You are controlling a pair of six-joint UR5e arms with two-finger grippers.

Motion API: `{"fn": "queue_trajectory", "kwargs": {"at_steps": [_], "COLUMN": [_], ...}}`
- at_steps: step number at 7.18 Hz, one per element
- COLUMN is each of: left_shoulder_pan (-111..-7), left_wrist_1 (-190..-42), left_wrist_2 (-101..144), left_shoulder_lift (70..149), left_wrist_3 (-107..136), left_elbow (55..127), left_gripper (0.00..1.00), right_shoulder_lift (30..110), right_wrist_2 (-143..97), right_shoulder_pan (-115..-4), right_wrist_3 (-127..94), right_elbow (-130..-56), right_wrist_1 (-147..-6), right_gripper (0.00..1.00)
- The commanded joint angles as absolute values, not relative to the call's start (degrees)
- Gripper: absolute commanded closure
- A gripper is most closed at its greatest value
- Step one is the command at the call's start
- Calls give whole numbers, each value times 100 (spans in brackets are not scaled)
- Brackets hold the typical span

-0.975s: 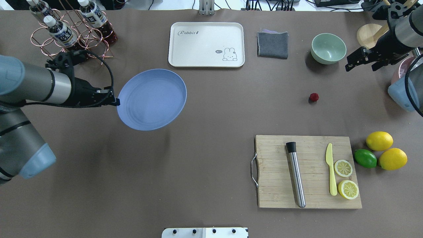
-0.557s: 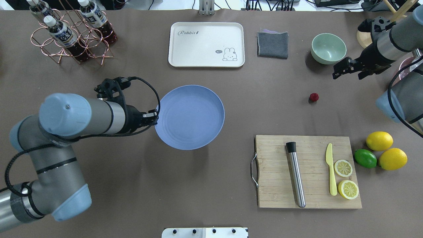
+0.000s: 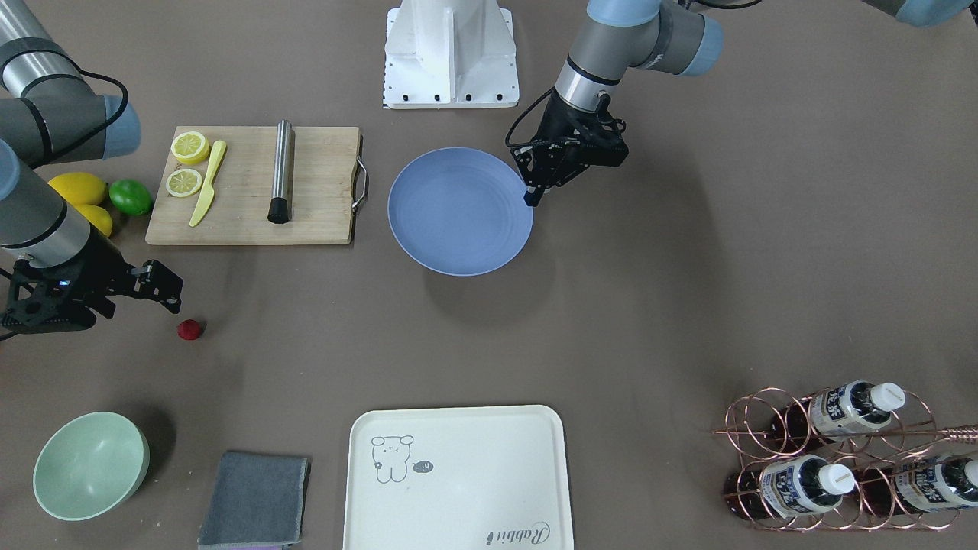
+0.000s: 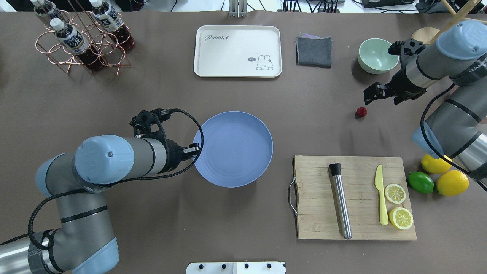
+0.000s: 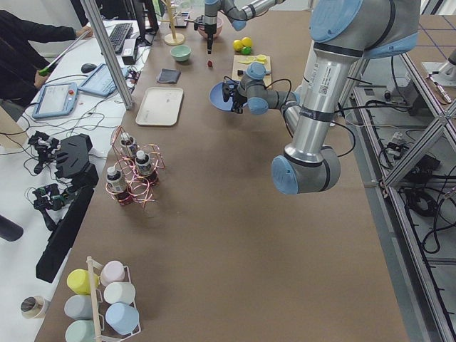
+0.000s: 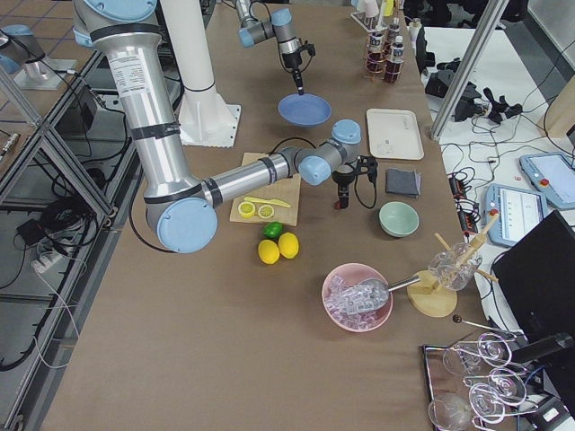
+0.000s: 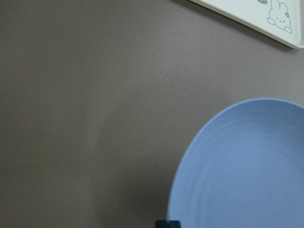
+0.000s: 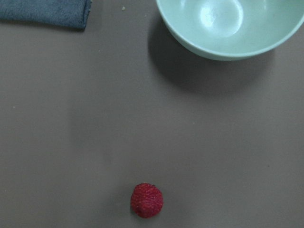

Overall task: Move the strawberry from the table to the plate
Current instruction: 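Set the plate down mid-table with the left gripper while the right gripper lowers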

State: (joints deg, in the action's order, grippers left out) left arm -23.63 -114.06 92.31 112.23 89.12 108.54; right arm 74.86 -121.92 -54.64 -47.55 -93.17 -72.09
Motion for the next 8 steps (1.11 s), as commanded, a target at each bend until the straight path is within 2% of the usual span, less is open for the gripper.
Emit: {"fn": "queue_trajectory", "kwargs": {"at_steps": [1, 4, 7, 8], "left_shoulder_pan": [-2233, -1699, -1635, -1696], "left_wrist_1": [-11400, -11356, -11320, -11277], "left_wrist_2": [9010, 8396, 8279, 8279], "left_shoulder_lift": [11206, 11180, 11337, 11390], "left_wrist_3": [8947, 8947, 8974, 8974], "left_elbow": [10846, 10741, 10460, 10476], "left_gripper": [100, 100, 100, 54], "right_shoulder_lift": [7331, 7207, 7216, 7216], "right_wrist_2": [-11945, -11936, -11936, -11936], "right_shoulder_pan": [-5265, -5133, -5106, -5106], "right_wrist_3": [-4825, -5027, -5027, -5027], "right_elbow": [-9029, -8780, -8780, -8693], "right_wrist_1": [-7033, -6794, -6794, -6794], "right_gripper": [0, 0, 0, 0]}}
